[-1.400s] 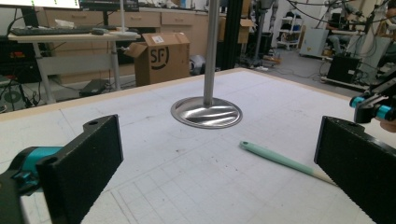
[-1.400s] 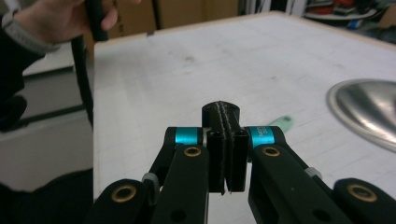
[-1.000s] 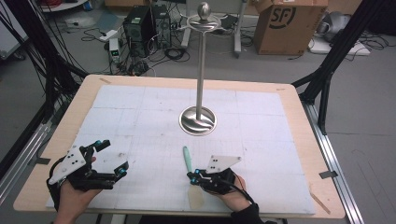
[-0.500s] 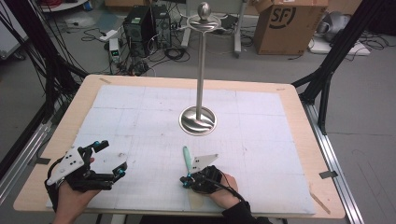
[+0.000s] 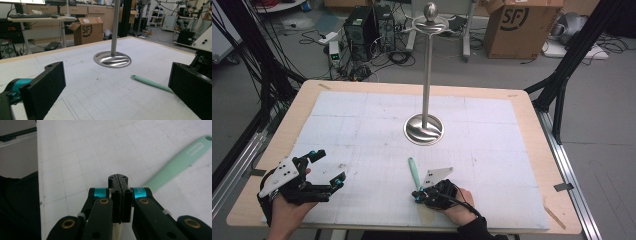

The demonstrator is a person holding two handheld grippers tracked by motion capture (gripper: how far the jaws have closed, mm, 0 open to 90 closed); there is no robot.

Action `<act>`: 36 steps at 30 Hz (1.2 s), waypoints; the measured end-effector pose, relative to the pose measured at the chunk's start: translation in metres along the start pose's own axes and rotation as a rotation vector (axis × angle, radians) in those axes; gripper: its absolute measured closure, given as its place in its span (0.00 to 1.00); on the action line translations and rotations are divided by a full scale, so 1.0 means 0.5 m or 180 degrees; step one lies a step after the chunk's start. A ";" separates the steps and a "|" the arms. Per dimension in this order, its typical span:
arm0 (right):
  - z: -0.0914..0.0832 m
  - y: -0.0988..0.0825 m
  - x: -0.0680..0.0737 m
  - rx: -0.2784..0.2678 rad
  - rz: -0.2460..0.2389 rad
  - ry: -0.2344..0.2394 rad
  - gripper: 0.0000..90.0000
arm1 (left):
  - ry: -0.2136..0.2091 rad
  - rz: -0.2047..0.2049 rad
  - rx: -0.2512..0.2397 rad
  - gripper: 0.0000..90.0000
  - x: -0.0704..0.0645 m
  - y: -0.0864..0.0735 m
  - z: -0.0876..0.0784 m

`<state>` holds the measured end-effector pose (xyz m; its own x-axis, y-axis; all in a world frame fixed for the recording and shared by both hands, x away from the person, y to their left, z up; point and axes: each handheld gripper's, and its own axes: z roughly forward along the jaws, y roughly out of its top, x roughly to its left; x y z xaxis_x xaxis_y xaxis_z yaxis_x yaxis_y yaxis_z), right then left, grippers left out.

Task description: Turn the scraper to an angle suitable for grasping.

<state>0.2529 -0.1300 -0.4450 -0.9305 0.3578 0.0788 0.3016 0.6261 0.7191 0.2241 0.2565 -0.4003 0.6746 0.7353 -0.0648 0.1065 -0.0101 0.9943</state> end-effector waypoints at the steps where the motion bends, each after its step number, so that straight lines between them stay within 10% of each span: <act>1: -0.005 -0.004 -0.003 -0.0009 -0.0012 -0.0010 1.00 | 0.0000 0.0000 0.0000 0.02 0.000 0.000 0.000; 20: -0.067 -0.054 -0.047 -0.0010 0.0037 -0.0272 1.00 | 0.0019 0.0002 0.0042 0.02 0.003 -0.005 0.005; 24: -0.096 -0.049 -0.075 -0.0385 0.0302 -0.0528 1.00 | 0.0009 0.0002 0.0043 0.02 0.004 -0.005 0.006; 28: -0.099 -0.047 -0.122 -0.0341 0.0584 -0.0673 1.00 | 0.0000 -0.0005 0.0031 0.02 0.003 -0.005 0.009; 36: -0.059 -0.040 -0.144 -0.0336 0.0586 -0.0882 1.00 | -0.0041 0.0009 0.0012 0.02 0.003 -0.003 0.008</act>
<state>0.3077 -0.1889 -0.4449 -0.7663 0.6416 0.0339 0.4226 0.4636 0.7788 0.2279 0.2548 -0.4024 0.6842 0.7265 -0.0632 0.1074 -0.0147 0.9941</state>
